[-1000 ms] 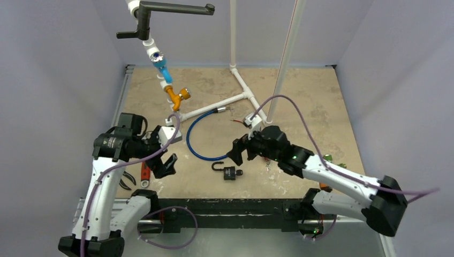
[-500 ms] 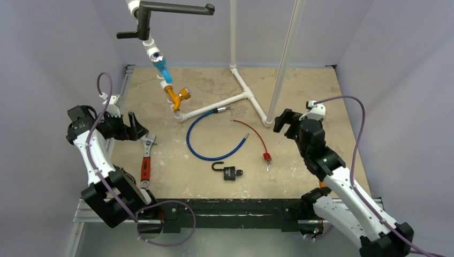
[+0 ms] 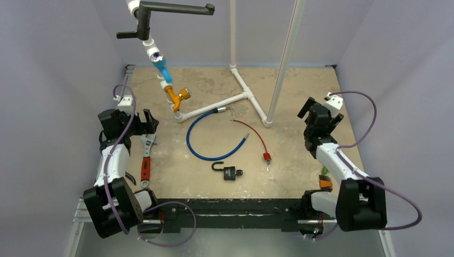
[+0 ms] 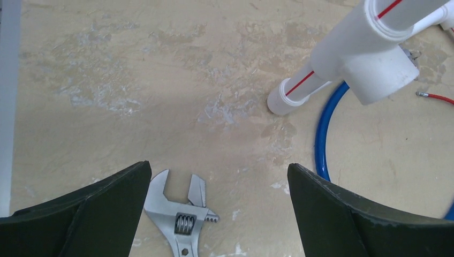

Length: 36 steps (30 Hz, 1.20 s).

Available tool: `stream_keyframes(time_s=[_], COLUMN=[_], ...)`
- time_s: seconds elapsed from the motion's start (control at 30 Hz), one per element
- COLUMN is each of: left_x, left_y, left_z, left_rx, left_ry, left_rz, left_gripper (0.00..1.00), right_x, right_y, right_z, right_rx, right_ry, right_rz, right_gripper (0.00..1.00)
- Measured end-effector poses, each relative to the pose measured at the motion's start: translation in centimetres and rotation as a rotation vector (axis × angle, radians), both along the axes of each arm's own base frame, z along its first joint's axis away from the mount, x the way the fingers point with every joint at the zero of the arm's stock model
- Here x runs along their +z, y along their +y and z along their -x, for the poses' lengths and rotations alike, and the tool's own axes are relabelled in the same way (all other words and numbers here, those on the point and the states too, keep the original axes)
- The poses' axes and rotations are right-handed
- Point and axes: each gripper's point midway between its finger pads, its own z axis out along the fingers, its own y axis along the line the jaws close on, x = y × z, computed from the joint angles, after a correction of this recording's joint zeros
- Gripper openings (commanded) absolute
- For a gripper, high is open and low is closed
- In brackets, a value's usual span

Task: Unlock with the key
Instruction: Reset both arms

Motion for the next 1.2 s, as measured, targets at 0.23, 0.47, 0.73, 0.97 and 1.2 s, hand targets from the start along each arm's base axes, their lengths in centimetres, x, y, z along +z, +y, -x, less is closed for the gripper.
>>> stream_keyframes(time_s=[0.23, 0.47, 0.73, 0.97, 1.2], left_x=[-2.7, -3.8, -4.5, -5.0, -4.2], left_y=[-1.6, -3.7, -7.3, -8.0, -7.8], left_z=[-1.2, -2.0, -3.2, -3.2, -3.5], left_rx=[0.006, -0.03, -0.117, -0.148, -0.143], left_ry=[-0.045, -0.128, -0.274, -0.294, -0.327], left_rz=[0.056, 0.027, -0.053, -0.099, -0.113], left_gripper=[1.0, 1.0, 1.0, 1.0, 1.0], right_x=[-5.0, -4.9, -6.1, -7.7, -4.8], right_y=[0.0, 0.9, 2.7, 4.6, 3.2], right_z=[-0.4, -2.1, -2.7, -1.5, -2.9], right_rx=[0.058, 0.122, 0.201, 0.285, 0.237], right_ry=[0.023, -0.084, -0.122, -0.129, -0.217], right_rz=[0.081, 0.107, 0.168, 0.22, 0.201], right_gripper=[0.99, 0.99, 0.99, 0.99, 0.99])
